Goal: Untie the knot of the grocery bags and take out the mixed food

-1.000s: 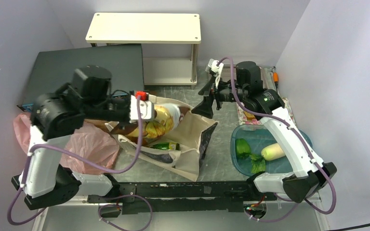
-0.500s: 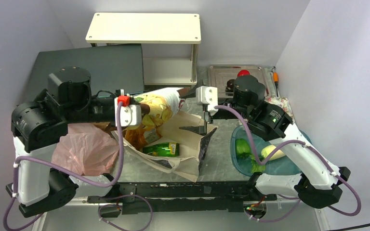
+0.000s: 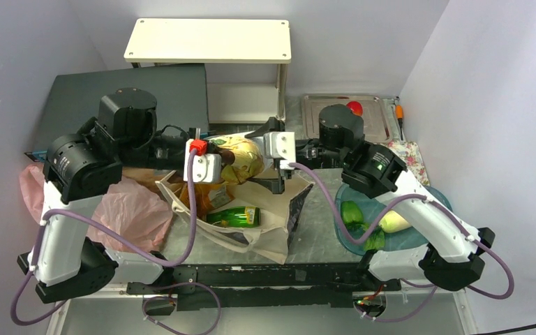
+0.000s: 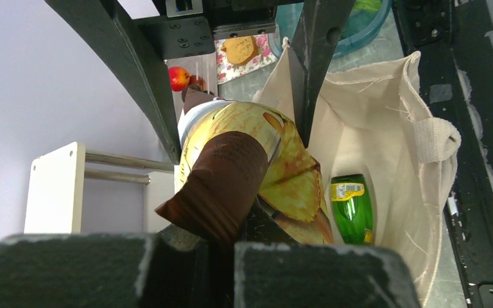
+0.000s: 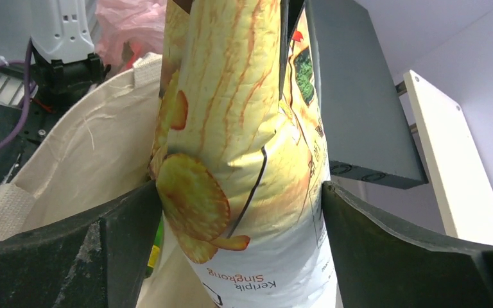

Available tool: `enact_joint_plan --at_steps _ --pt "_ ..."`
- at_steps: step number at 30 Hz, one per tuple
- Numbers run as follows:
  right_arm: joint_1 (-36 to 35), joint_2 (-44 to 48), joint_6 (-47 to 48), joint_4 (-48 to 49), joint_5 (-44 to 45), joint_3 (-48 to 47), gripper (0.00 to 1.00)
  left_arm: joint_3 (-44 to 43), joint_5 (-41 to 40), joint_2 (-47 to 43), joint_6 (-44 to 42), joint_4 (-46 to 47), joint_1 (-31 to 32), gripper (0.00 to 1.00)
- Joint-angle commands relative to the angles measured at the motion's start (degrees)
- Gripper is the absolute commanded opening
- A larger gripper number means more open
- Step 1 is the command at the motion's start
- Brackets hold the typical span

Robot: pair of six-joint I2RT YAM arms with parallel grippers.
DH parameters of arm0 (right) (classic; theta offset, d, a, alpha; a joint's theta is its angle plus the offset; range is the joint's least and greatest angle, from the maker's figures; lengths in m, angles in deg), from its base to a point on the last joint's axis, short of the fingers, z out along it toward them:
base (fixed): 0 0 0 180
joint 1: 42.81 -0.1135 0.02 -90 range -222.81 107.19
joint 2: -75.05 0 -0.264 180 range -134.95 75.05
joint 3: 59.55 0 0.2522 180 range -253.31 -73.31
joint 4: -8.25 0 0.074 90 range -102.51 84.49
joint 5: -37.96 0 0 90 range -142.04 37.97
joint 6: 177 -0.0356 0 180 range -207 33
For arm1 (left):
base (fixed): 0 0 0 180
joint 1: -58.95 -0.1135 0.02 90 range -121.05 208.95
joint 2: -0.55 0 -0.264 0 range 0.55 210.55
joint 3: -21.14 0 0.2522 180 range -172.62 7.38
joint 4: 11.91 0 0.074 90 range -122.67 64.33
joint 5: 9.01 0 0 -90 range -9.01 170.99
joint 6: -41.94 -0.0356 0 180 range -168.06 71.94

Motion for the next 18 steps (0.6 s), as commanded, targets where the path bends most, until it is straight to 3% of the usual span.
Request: enact_joint_plan --at_steps 1,4,6,9,11,14,15,18 --pt "-0.45 -2.85 4.57 -0.91 -1.42 -3.78 0.82 0.18 2.29 -0.96 -4.02 11.86 1.09 0.00" --pt "-0.43 -3.06 1.84 -0.09 0.46 -3.91 0.52 1.82 -0.79 -1.79 -2.24 15.87 1.12 0.00" --pt "-0.40 -2.20 -0.62 1.31 1.88 -2.74 0.27 5.19 -3.36 -3.59 -1.27 20.02 1.03 0.02" --pt "-0.32 -1.05 -5.70 4.56 4.40 -1.05 0.00 9.58 -8.01 -5.99 1.33 28.32 0.87 0.20" --pt "0.34 -0.94 -9.36 6.99 6.16 -1.10 0.00 10.88 -12.89 -6.48 4.15 33.28 0.56 0.58" --pt "3.76 -1.54 -17.97 11.08 8.05 -2.08 0.00 15.67 -28.59 -7.90 7.15 48.20 0.14 0.94" --pt "5.92 -1.61 -22.31 12.95 7.75 -2.45 0.00 17.29 -33.73 -8.06 7.55 53.58 -0.37 0.99" --pt "13.48 -2.74 -36.62 18.83 7.35 -4.58 0.00 16.66 -42.76 -7.24 10.03 62.57 -4.11 0.99"
